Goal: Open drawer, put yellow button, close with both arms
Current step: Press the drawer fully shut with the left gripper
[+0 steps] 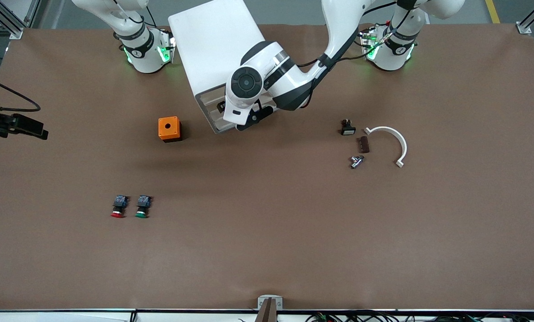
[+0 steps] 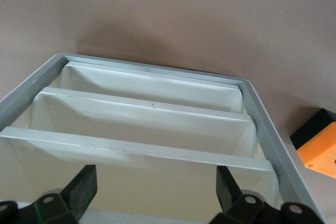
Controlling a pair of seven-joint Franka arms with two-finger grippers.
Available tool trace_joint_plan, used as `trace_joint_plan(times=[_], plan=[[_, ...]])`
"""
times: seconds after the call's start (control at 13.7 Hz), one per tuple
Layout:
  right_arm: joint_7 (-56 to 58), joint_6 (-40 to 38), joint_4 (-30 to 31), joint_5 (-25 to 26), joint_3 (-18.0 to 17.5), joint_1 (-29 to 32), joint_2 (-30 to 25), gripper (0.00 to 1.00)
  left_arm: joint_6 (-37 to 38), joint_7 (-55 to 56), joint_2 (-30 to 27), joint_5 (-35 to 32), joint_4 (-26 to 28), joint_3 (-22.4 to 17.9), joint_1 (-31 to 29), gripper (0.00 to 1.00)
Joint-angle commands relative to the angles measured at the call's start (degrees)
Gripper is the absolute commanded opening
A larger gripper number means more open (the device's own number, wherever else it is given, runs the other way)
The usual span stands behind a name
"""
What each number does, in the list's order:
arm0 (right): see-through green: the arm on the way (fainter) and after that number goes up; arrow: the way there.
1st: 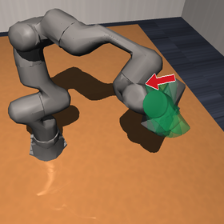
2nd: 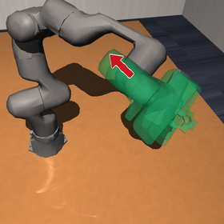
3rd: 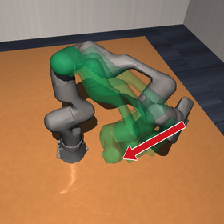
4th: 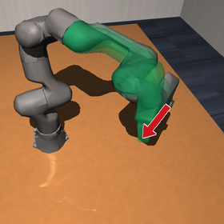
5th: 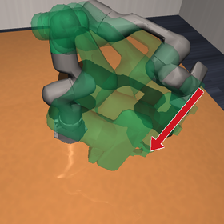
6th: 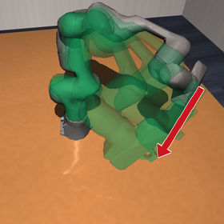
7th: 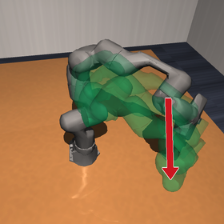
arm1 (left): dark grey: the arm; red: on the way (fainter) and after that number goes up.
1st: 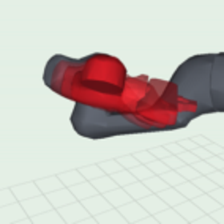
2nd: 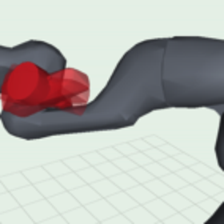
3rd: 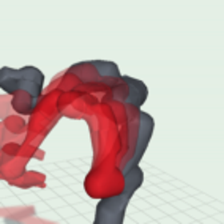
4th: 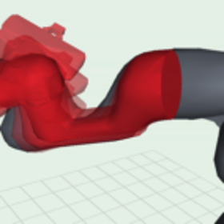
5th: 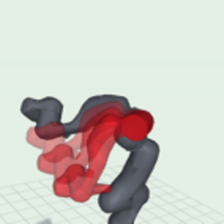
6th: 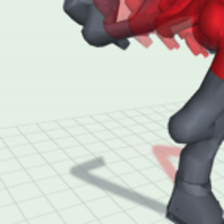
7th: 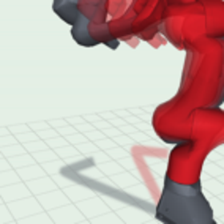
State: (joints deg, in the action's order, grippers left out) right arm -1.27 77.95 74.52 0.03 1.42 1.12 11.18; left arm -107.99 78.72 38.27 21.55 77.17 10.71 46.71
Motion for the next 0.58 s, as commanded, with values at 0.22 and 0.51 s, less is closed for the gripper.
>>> trace_joint_plan(times=[0.22,0.51], plan=[[-0.22,-1.57,3.17,-0.82,-0.80,1.07,-3.17,1.00,6.12,0.29,-7.14,-5.19,0.08,-0.34,-5.21,0.99],[-0.31,-1.57,3.61,-0.91,-0.89,0.99,-4.24,1.00,16.81,-5.90,-13.64,-13.37,-1.66,-0.16,-13.46,0.99]])
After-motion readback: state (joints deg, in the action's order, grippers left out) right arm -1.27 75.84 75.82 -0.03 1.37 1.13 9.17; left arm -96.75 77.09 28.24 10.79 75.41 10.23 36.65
